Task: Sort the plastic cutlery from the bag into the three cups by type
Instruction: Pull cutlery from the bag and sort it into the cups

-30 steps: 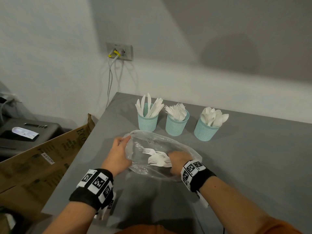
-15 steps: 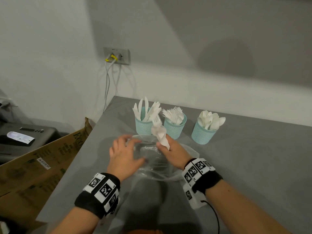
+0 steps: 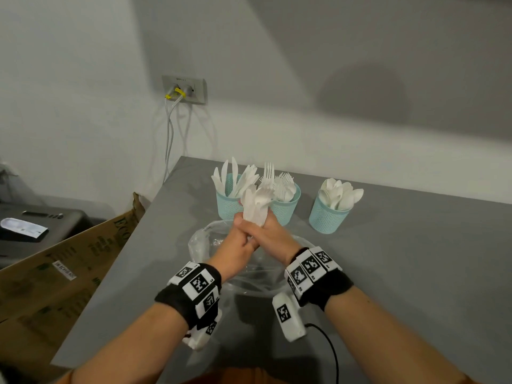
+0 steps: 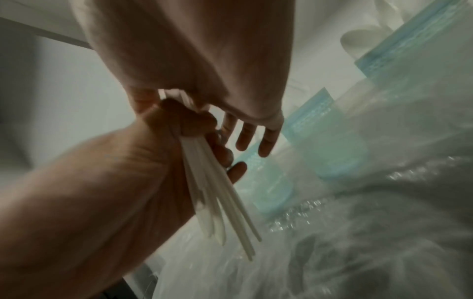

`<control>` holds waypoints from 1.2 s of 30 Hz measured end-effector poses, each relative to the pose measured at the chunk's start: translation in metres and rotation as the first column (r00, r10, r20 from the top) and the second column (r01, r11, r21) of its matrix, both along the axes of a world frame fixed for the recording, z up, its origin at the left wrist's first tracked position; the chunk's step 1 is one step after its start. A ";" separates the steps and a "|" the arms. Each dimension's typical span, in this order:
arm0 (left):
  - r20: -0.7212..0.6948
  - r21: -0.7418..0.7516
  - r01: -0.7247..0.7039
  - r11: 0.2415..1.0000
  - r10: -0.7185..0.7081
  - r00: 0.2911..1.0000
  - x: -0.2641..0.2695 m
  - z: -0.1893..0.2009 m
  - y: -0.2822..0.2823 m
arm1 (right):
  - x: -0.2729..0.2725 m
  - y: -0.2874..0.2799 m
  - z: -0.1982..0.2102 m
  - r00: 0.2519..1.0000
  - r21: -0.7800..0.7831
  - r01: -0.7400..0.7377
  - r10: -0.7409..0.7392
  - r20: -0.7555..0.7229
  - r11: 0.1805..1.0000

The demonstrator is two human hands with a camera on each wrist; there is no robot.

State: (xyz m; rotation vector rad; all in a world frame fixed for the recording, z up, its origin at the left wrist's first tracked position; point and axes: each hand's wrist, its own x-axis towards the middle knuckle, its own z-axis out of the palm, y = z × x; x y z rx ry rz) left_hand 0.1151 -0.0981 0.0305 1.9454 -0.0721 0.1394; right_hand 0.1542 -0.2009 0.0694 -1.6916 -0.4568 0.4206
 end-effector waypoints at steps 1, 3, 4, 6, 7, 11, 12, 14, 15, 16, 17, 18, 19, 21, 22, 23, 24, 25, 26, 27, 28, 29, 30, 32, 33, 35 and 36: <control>-0.008 -0.003 -0.013 1.000 0.013 1.000 0.002 -0.003 0.002 | 0.000 -0.001 0.006 1.000 0.059 0.029 -0.028 -0.012 0.998; -0.032 -0.001 -0.039 0.999 0.039 0.999 0.003 -0.012 0.006 | 0.001 -0.004 0.017 0.998 0.232 0.071 -0.068 -0.018 0.970; -0.038 0.005 -0.049 0.999 0.049 0.998 0.002 -0.016 0.008 | 0.001 -0.005 0.020 0.997 0.276 0.082 -0.082 -0.011 0.958; -0.062 0.014 -0.064 0.998 0.065 0.996 0.001 -0.023 0.009 | -0.001 -0.003 0.022 0.996 0.251 0.080 -0.084 0.005 0.965; -0.086 0.013 -0.079 0.997 0.080 0.993 0.001 -0.026 0.009 | -0.002 -0.003 0.019 0.996 0.195 0.075 -0.081 0.024 0.978; -0.179 0.026 -0.118 0.993 0.121 0.976 0.005 -0.038 0.010 | -0.005 -0.008 -0.001 0.998 0.007 0.058 -0.059 0.035 0.998; -0.194 0.023 -0.109 0.994 0.111 0.975 0.006 -0.041 0.009 | -0.004 -0.010 -0.005 0.998 -0.021 0.053 -0.052 0.028 0.998; -0.229 -0.027 -0.095 0.995 0.086 0.970 0.007 -0.042 0.008 | -0.002 -0.013 -0.010 0.999 -0.062 0.033 -0.031 0.037 0.998; -0.236 -0.040 -0.084 0.996 0.072 0.969 0.006 -0.042 0.006 | -0.002 -0.014 -0.011 0.999 -0.086 0.023 -0.019 0.049 0.996; -0.234 -0.045 -0.077 0.996 0.064 0.970 0.006 -0.042 0.006 | 0.000 -0.015 -0.012 0.998 -0.113 0.011 -0.003 0.064 0.994; -0.226 -0.033 -0.068 0.997 0.059 0.972 0.005 -0.042 0.006 | 0.001 -0.016 -0.012 0.997 -0.139 0.004 0.006 0.075 0.990; -0.212 -0.020 -0.061 0.998 0.055 0.976 0.005 -0.041 0.006 | 0.003 -0.016 -0.012 0.997 -0.154 0.004 0.008 0.078 0.988; -0.194 -0.011 -0.056 0.998 0.053 0.980 0.005 -0.041 0.007 | 0.004 -0.017 -0.010 0.997 -0.156 0.004 0.007 0.074 0.988; -0.167 -0.017 -0.072 0.997 0.068 0.984 0.005 -0.041 0.008 | 0.008 -0.018 -0.004 0.997 -0.141 0.018 -0.007 0.078 0.990; -0.149 -0.027 -0.085 0.996 0.081 0.985 0.005 -0.039 0.010 | 0.011 -0.018 0.002 0.996 -0.132 0.027 -0.015 0.089 0.991; -0.134 -0.033 -0.098 0.995 0.093 0.987 0.005 -0.037 0.010 | 0.012 -0.020 0.009 0.994 -0.121 0.035 -0.022 0.104 0.992; -0.116 -0.047 -0.114 0.992 0.108 0.987 0.006 -0.033 0.012 | 0.013 -0.020 0.017 0.991 -0.107 0.047 -0.033 0.129 0.993; -0.097 -0.065 -0.134 0.989 0.128 0.987 0.008 -0.031 0.013 | 0.015 -0.020 0.025 0.985 -0.089 0.070 -0.055 0.165 0.994; -0.082 -0.085 -0.154 0.984 0.147 0.986 0.010 -0.029 0.016 | 0.016 -0.019 0.032 0.975 -0.071 0.102 -0.085 0.207 0.992; -0.074 -0.093 -0.174 0.980 0.167 0.983 0.013 -0.027 0.019 | 0.016 -0.019 0.038 0.960 -0.065 0.131 -0.110 0.256 0.989; -0.066 -0.089 -0.189 0.978 0.183 0.981 0.015 -0.025 0.022 | 0.017 -0.018 0.043 0.946 -0.082 0.147 -0.116 0.304 0.986; -0.059 -0.081 -0.194 0.978 0.190 0.980 0.016 -0.022 0.024 | 0.016 -0.017 0.047 0.933 -0.119 0.151 -0.101 0.347 0.981; -0.048 -0.079 -0.191 0.978 0.188 0.981 0.016 -0.019 0.025 | 0.017 -0.016 0.049 0.922 -0.165 0.157 -0.085 0.377 0.974; -0.022 -0.070 -0.180 0.981 0.179 0.984 0.017 -0.014 0.027 | 0.019 -0.012 0.054 0.912 -0.218 0.178 -0.078 0.403 0.959; -0.014 -0.062 -0.179 0.982 0.178 0.984 0.017 -0.013 0.028 | 0.020 -0.010 0.055 0.911 -0.217 0.192 -0.091 0.403 0.957; -0.005 -0.037 -0.189 0.981 0.189 0.982 0.018 -0.012 0.029 | 0.024 -0.006 0.058 0.904 -0.202 0.218 -0.119 0.410 0.955; -0.004 -0.021 -0.194 0.981 0.194 0.981 0.018 -0.012 0.030 | 0.026 -0.004 0.060 0.906 -0.205 0.223 -0.125 0.405 0.953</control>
